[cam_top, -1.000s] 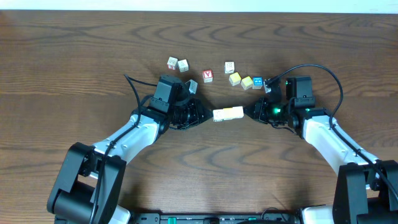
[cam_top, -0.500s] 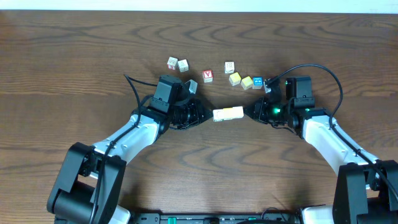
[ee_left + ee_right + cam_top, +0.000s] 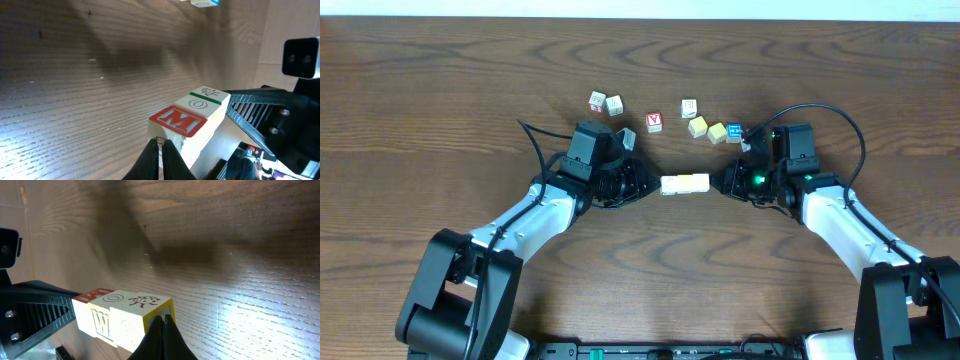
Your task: Lift 3 blocks
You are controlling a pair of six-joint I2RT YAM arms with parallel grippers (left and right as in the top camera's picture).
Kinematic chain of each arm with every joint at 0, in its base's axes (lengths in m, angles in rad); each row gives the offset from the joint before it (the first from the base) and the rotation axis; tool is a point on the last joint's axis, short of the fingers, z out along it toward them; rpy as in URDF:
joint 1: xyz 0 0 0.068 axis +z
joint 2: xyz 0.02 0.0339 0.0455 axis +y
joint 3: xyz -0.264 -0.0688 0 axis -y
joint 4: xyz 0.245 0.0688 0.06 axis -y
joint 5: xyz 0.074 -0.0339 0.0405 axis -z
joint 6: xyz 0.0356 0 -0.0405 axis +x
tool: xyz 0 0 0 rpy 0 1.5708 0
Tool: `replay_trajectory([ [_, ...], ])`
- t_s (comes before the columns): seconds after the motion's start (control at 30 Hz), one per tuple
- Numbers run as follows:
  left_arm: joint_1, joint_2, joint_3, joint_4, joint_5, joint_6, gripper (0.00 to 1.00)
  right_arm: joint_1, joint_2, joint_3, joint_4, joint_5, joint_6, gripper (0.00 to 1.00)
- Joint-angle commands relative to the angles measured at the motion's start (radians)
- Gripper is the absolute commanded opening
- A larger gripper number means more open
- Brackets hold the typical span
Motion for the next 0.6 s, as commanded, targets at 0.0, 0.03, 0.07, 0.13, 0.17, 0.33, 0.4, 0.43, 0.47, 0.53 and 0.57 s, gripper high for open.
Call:
replay_trajectory([
  [0.0, -0.045, 0.006, 0.031, 0.011, 0.078, -0.004, 0.07, 0.094, -0.021, 0.006, -0.001, -0.267, 0.010, 0.01],
  [0.03, -0.045, 0.006, 0.031, 0.009, 0.077, 0.000, 0.07, 0.094, -0.021, 0.006, -0.002, -0.267, 0.010, 0.01],
  [0.07, -0.046, 0.006, 0.031, 0.008, 0.077, 0.000, 0.07, 0.094, -0.021, 0.006, -0.001, -0.267, 0.010, 0.01],
  [0.13, -0.046, 0.006, 0.031, 0.009, 0.077, 0.000, 0.07, 0.094, -0.021, 0.006, -0.002, -0.267, 0.010, 0.01],
  [0.17, -0.046, 0.006, 0.031, 0.008, 0.073, 0.000, 0.07, 0.094, -0.021, 0.006, -0.002, -0.266, 0.010, 0.01],
  [0.33, -0.046, 0.006, 0.031, 0.008, 0.073, 0.003, 0.07, 0.094, -0.021, 0.006, -0.008, -0.252, 0.010, 0.01],
  [0.4, -0.046, 0.006, 0.031, 0.006, 0.067, 0.003, 0.07, 0.094, -0.021, 0.006, -0.010, -0.251, 0.010, 0.01],
  [0.43, -0.046, 0.006, 0.031, 0.004, 0.061, 0.002, 0.07, 0.094, -0.021, 0.006, -0.010, -0.251, 0.010, 0.01],
  [0.47, -0.046, 0.006, 0.031, -0.002, 0.051, 0.003, 0.07, 0.094, -0.021, 0.006, -0.010, -0.250, 0.010, 0.01],
  [0.53, -0.047, 0.006, 0.031, -0.012, 0.034, 0.003, 0.07, 0.094, -0.021, 0.006, -0.010, -0.248, 0.010, 0.01],
  [0.57, -0.048, 0.006, 0.031, -0.017, 0.029, 0.003, 0.07, 0.094, -0.021, 0.006, -0.010, -0.248, 0.010, 0.01],
])
